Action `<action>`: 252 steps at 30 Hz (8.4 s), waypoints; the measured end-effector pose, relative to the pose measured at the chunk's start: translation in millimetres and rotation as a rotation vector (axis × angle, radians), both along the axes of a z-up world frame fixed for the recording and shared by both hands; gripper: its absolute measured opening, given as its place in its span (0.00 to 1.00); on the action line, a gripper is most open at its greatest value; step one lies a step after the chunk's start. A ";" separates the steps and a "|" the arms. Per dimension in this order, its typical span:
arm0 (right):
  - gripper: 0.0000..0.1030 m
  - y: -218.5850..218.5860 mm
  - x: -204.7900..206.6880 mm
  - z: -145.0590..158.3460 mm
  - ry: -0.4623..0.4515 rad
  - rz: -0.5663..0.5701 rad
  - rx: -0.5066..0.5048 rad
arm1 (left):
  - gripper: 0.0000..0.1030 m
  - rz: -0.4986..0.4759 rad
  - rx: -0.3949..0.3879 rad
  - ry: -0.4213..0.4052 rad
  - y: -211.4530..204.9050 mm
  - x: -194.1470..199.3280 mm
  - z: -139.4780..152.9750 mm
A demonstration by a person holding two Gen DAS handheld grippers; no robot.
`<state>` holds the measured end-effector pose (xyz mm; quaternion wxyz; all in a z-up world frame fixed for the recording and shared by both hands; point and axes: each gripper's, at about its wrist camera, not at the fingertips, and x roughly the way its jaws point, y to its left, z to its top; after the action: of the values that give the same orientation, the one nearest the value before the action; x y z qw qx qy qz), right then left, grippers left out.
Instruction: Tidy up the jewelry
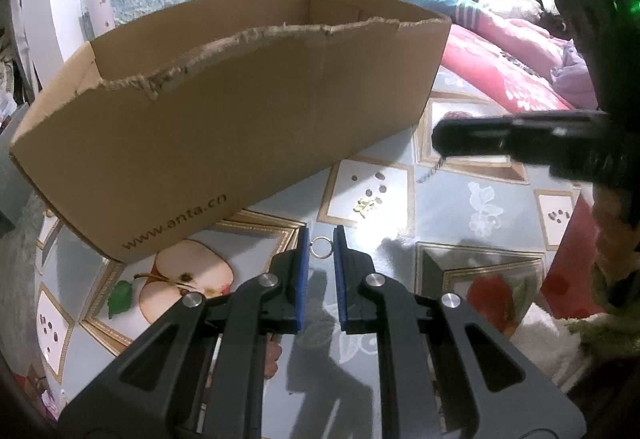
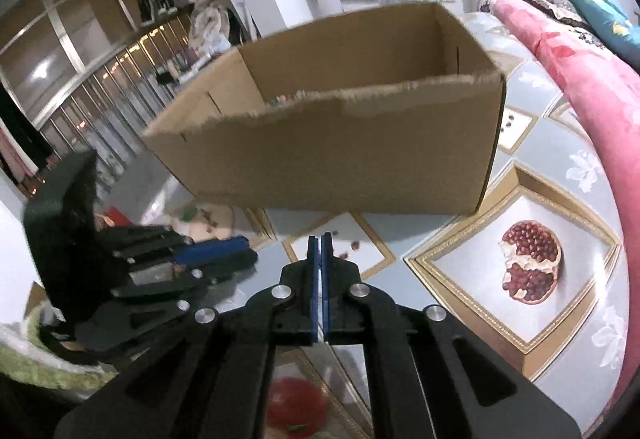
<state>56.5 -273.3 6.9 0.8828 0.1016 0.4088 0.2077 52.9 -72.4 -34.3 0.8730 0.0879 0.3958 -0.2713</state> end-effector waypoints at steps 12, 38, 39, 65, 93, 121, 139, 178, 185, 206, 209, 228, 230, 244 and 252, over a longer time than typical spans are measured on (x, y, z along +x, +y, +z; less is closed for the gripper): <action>0.01 3.3 24.6 93.6 -0.205 0.075 0.129 | 0.10 -0.054 -0.253 -0.081 30.9 3.0 107.3; 0.03 8.2 140.7 40.5 0.116 0.092 0.092 | 0.38 0.152 -0.108 0.105 27.3 122.6 70.6; 0.03 5.8 138.6 43.0 0.109 0.090 0.099 | 0.40 0.154 -0.109 0.098 28.1 120.5 72.8; 0.74 26.7 -4.8 -41.9 0.213 -0.039 -0.237 | 0.81 0.299 0.050 0.114 81.7 -25.0 21.3; 0.73 23.7 -2.5 -40.3 0.032 -0.014 -0.286 | 0.93 0.321 0.166 0.175 71.4 -23.6 -20.4; 0.04 69.0 24.6 -53.2 -0.015 0.191 -0.291 | 0.93 0.303 0.163 0.151 71.9 -30.1 -19.9; 0.04 35.8 4.6 -45.0 0.019 0.095 -0.198 | 0.93 0.285 0.152 0.144 72.2 -32.9 -16.1; 0.20 65.7 19.3 -56.0 0.057 0.158 -0.180 | 0.09 0.095 0.104 0.072 39.9 -37.2 -9.2; 0.20 70.1 16.9 -53.4 0.031 0.151 -0.216 | 0.09 0.094 0.103 0.072 40.1 -37.0 -9.1; 0.07 71.3 18.5 -54.4 -0.034 0.179 -0.303 | 0.09 0.093 0.105 0.070 40.4 -37.2 -9.3; 0.07 70.9 18.0 -54.4 -0.035 0.171 -0.298 | 0.09 0.092 0.105 0.071 40.4 -37.0 -9.2; 0.06 42.8 10.3 -31.2 -0.042 0.094 -0.175 | 0.08 0.091 0.100 0.048 40.7 -39.9 -10.1; 0.06 40.4 9.3 -24.8 -0.050 0.086 -0.159 | 0.08 0.087 0.087 0.048 42.8 -42.2 -9.6; 0.06 23.1 10.7 29.5 -0.123 0.053 -0.003 | 0.08 0.187 -0.217 0.029 101.2 -36.2 52.2; 0.06 17.4 29.1 73.3 -0.185 0.083 0.067 | 0.08 0.114 -0.364 -0.045 108.5 -27.3 111.5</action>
<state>85.6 -255.9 80.2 0.9037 0.0943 0.3221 0.2659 25.6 36.1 77.2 0.8970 -0.0879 0.3249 -0.2866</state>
